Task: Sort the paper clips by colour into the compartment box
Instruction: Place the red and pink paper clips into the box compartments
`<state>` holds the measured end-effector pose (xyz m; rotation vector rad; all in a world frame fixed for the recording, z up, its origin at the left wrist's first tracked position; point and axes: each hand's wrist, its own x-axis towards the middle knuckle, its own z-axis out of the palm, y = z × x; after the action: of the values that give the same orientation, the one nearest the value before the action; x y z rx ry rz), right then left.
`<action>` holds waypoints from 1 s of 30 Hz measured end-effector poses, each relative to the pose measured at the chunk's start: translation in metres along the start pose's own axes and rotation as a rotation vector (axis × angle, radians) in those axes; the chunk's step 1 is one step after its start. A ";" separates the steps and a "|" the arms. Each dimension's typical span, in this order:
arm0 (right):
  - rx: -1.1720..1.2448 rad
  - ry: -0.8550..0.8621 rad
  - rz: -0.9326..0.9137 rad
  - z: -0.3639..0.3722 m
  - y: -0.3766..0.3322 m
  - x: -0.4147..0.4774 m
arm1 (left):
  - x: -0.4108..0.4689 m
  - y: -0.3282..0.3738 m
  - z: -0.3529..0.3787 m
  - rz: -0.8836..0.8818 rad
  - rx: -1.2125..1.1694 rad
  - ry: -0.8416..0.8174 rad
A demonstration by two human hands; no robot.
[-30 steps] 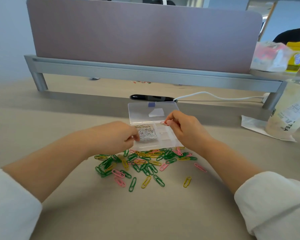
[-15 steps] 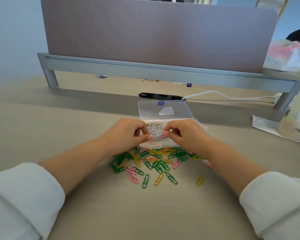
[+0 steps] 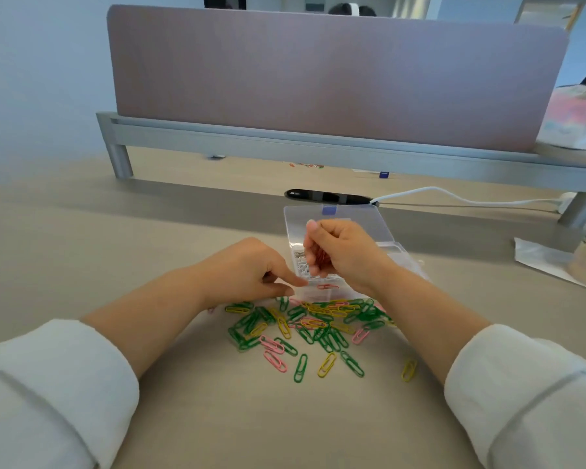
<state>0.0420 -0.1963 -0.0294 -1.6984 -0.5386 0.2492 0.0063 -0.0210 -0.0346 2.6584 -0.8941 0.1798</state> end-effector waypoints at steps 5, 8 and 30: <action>-0.023 0.003 -0.029 -0.002 0.002 -0.006 | 0.001 0.000 0.002 0.044 -0.018 0.032; -0.086 0.014 -0.054 0.000 0.004 -0.007 | 0.000 0.002 0.004 -0.007 -0.056 0.040; -0.057 0.010 -0.050 -0.006 0.006 -0.012 | -0.001 0.005 0.003 -0.089 -0.075 0.010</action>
<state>0.0360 -0.2082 -0.0350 -1.7381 -0.5846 0.1907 0.0025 -0.0257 -0.0367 2.6188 -0.7625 0.1354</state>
